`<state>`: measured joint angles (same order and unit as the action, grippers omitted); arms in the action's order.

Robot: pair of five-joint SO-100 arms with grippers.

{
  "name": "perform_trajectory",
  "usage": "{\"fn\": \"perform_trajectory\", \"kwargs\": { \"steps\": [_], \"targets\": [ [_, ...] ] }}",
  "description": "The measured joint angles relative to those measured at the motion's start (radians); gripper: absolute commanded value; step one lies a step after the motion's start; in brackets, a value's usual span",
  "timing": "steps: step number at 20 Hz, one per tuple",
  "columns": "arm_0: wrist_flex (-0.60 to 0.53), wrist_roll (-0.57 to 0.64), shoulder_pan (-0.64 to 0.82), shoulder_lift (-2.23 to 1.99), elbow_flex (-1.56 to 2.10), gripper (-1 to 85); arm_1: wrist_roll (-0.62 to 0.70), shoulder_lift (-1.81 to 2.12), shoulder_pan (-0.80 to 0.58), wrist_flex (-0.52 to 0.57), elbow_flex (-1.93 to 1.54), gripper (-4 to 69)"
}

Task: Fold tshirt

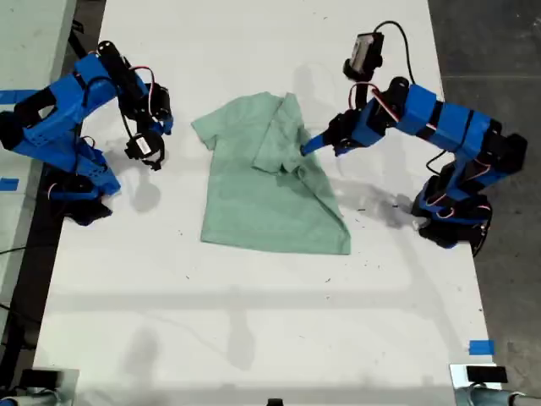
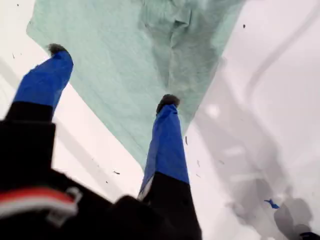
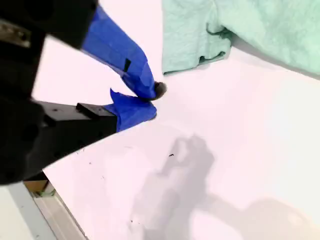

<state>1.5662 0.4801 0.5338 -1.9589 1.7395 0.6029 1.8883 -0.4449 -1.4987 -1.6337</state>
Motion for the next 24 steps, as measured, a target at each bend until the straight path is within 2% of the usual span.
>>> {"fn": "perform_trajectory", "kwargs": {
  "steps": [1, 3, 4, 6, 9, 13, 22, 24],
  "targets": [
    [-0.005, 0.012, 0.014, 0.035, -0.032, 3.2, -0.014, 0.018, 0.017, 0.002, -0.026, 31.5],
    [0.009, 0.049, 0.051, 0.112, -0.115, 18.8, -0.037, 0.044, 0.043, 0.008, -0.066, 31.5],
    [0.034, 0.066, 0.067, 0.155, -0.172, 23.6, -0.046, 0.051, 0.052, 0.012, -0.078, 31.5],
    [0.074, 0.112, 0.098, 0.239, -0.291, 27.9, -0.06, 0.066, 0.066, 0.023, -0.095, 31.4],
    [0.146, 0.172, 0.126, 0.393, -0.497, 30.0, -0.074, 0.094, 0.071, 0.026, -0.12, 31.4],
    [0.13, 0.239, 0.155, 0.514, -0.574, 30.9, -0.08, 0.143, 0.074, 0.026, -0.155, 31.2],
    [-0.167, 0.377, 0.218, 0.9, -0.558, 31.9, -0.11, 0.225, 0.098, 0.026, -0.201, 31.1],
    [-0.219, 0.385, 0.232, 0.996, -0.56, 27.1, -0.123, 0.247, 0.104, 0.026, -0.221, 31.1]
  ]
}}
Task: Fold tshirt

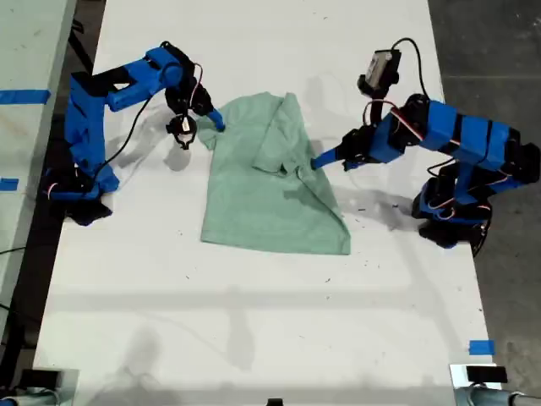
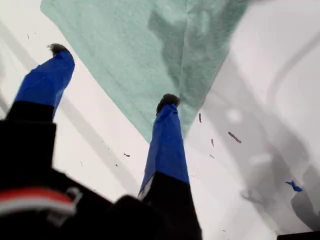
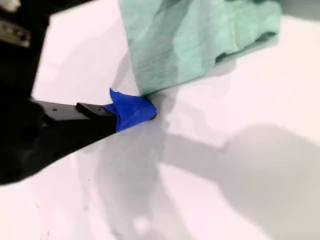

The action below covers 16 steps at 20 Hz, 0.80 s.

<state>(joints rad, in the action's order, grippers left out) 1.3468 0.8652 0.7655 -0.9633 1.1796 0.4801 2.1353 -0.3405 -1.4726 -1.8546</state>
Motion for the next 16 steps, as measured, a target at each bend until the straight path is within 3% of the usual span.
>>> {"fn": "perform_trajectory", "kwargs": {
  "steps": [3, 4, 10, 16],
  "targets": [
    [-0.011, 0.009, 0.011, 0.057, -0.029, 4.1, -0.005, 0.035, 0.002, 0.0, -0.018, 31.0],
    [-0.028, 0.011, 0.011, 0.083, -0.055, 1.7, -0.008, 0.044, 0.002, 0.0, -0.029, 30.9],
    [-0.017, 0.002, 0.0, 0.028, -0.043, 0.0, -0.008, 0.052, 0.0, 0.018, -0.051, 30.7],
    [0.112, -0.011, -0.002, -0.158, -0.055, 0.0, -0.009, 0.054, 0.0, 0.025, -0.072, 30.9]
  ]
}}
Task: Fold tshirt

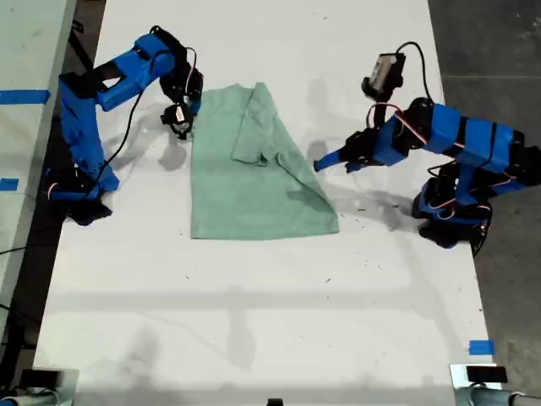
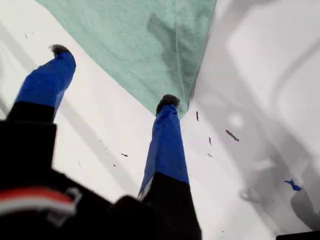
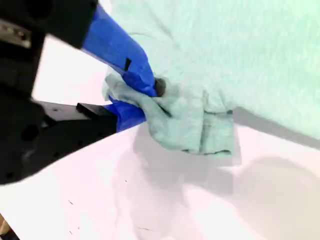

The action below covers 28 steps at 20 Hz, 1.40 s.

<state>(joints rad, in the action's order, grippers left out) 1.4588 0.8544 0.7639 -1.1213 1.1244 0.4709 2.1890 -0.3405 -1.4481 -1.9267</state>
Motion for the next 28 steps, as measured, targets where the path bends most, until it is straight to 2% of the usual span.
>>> {"fn": "perform_trajectory", "kwargs": {
  "steps": [4, 9, 10, 11, 12, 15, 19, 22, 24, 26, 28],
  "targets": [
    [0.031, 0.008, -0.127, -0.02, -0.206, 0.0, 0.0, 0.002, 0.0, 0.015, -0.026, 30.9],
    [-0.212, 0.009, -0.311, 0.199, -0.362, 0.1, -0.002, 0.002, -0.003, 0.029, -0.049, 31.0],
    [-0.272, 0.009, -0.325, 0.262, -0.371, 6.7, -0.003, 0.002, -0.003, 0.029, -0.055, 31.0],
    [-0.328, 0.008, -0.328, 0.327, -0.371, 20.4, -0.008, 0.003, -0.003, 0.029, -0.061, 31.0],
    [-0.37, 0.0, -0.328, 0.388, -0.371, 26.8, -0.012, 0.014, -0.003, 0.029, -0.069, 31.0],
    [-0.383, -0.008, -0.321, 0.426, -0.374, 29.7, -0.025, 0.057, -0.003, 0.029, -0.103, 31.1],
    [-0.166, -0.015, -0.325, 0.249, -0.373, 26.6, -0.028, 0.083, -0.003, 0.029, -0.118, 31.1],
    [0.098, -0.077, -0.325, -0.002, -0.324, 27.5, -0.028, 0.095, -0.003, 0.029, -0.121, 31.1],
    [0.235, -0.146, -0.342, -0.115, -0.256, 27.6, -0.028, 0.095, -0.003, 0.029, -0.121, 31.1],
    [0.298, -0.222, -0.403, -0.215, -0.147, 27.6, -0.026, 0.095, -0.003, 0.017, -0.121, 31.1],
    [0.295, -0.336, -0.491, -0.311, 0.012, 27.7, -0.023, 0.095, -0.003, 0.0, -0.121, 31.1]
  ]
}}
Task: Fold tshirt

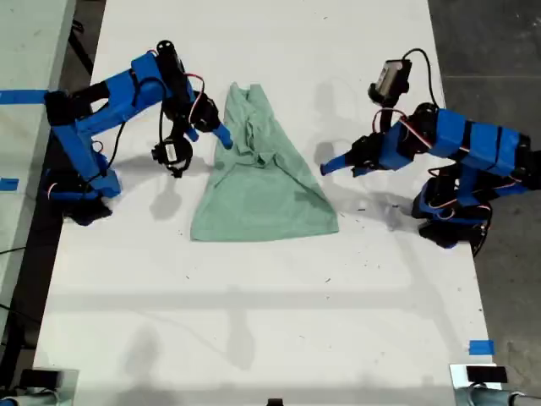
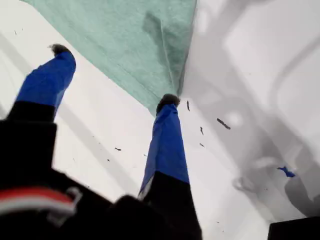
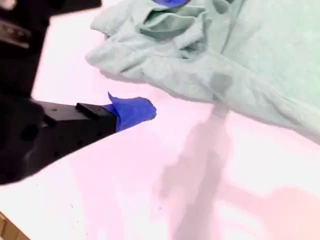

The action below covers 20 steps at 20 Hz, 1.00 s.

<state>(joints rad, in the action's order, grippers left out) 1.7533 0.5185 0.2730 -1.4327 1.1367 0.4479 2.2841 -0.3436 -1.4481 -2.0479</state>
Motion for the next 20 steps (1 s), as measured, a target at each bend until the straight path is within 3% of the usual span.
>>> {"fn": "perform_trajectory", "kwargs": {
  "steps": [8, 14, 16, 20],
  "targets": [
    [-0.253, -0.356, -0.299, -0.357, 0.598, 27.4, 0.018, 0.0, 0.066, -0.037, 0.0, 31.1],
    [-0.304, -0.408, -0.336, -0.408, 0.652, 27.3, 0.02, -0.003, 0.095, -0.038, -0.018, 30.7],
    [-0.311, -0.408, -0.337, -0.408, 0.652, 27.2, 0.038, -0.011, 0.095, 0.018, -0.087, 29.3],
    [-0.333, -0.408, -0.337, -0.408, 0.652, 26.9, 0.074, -0.106, 0.083, 0.232, -0.27, 27.8]
  ]
}}
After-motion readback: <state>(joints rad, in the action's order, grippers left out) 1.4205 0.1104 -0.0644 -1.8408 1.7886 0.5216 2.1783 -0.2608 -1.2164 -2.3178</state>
